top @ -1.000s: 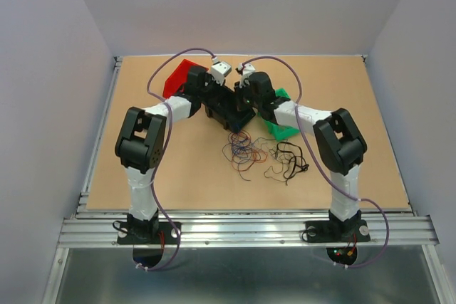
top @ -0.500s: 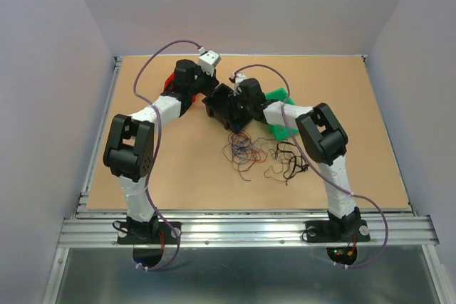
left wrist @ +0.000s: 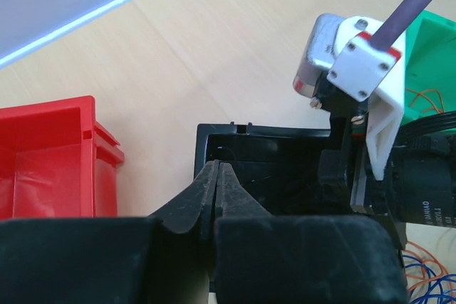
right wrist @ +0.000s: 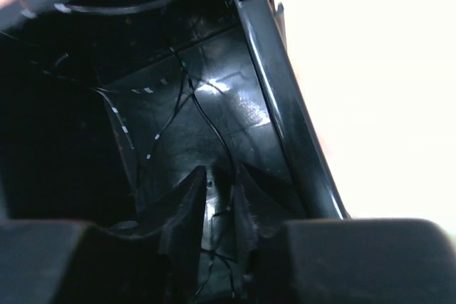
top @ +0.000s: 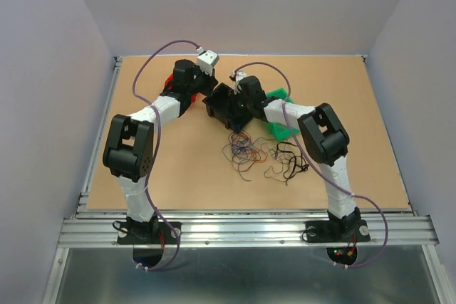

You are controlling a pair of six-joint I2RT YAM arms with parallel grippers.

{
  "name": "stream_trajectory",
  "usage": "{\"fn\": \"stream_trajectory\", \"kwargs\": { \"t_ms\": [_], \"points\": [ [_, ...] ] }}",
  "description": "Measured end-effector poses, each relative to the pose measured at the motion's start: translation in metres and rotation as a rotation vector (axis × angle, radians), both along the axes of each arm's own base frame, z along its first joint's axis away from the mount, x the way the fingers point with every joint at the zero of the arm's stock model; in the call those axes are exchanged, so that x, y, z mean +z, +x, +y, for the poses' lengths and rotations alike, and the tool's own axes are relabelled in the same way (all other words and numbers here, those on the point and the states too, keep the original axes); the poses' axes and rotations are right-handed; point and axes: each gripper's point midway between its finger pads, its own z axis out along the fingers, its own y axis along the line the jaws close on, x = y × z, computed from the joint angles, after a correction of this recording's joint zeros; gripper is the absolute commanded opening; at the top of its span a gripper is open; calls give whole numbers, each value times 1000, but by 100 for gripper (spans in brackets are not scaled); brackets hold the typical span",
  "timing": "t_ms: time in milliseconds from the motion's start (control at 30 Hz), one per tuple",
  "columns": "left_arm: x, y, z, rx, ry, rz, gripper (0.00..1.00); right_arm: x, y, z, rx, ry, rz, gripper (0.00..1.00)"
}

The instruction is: Untangle the cables

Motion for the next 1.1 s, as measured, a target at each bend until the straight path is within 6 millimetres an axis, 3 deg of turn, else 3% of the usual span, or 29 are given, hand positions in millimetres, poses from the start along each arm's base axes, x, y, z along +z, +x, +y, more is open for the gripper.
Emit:
{"fn": "stream_trajectory", "kwargs": {
  "t_ms": [133, 333, 433, 500, 633, 700, 900, 1000, 1100],
  "points": [
    [0, 0, 1, 3, 1, -1, 0, 24, 0, -1, -7, 12, -26, 38],
    [-1, 1, 2, 11, 4, -1, 0, 95, 1, 0, -31, 65, -142, 38],
    [-1, 0, 3, 13, 7, -2, 0, 126, -1, -6, -53, 93, -196, 44],
    [-1, -2, 3, 12, 10, -4, 0, 134, -9, -15, -72, 97, -206, 51],
    [1, -6, 3, 6, 16, -15, 0, 141, -42, -47, -127, 82, -202, 72],
    [3, -11, 1, -4, 23, -23, 0, 142, -71, -73, -164, 66, -194, 79],
    [18, -31, -15, -49, 21, -74, 0, 156, -144, -140, -280, 51, -173, 73],
    [26, -39, -21, -68, 12, -95, 0, 143, -167, -170, -381, 27, -131, 72],
    [31, -43, -25, -81, 5, -112, 0, 117, -189, -198, -480, -36, -59, 72]
  ]
}}
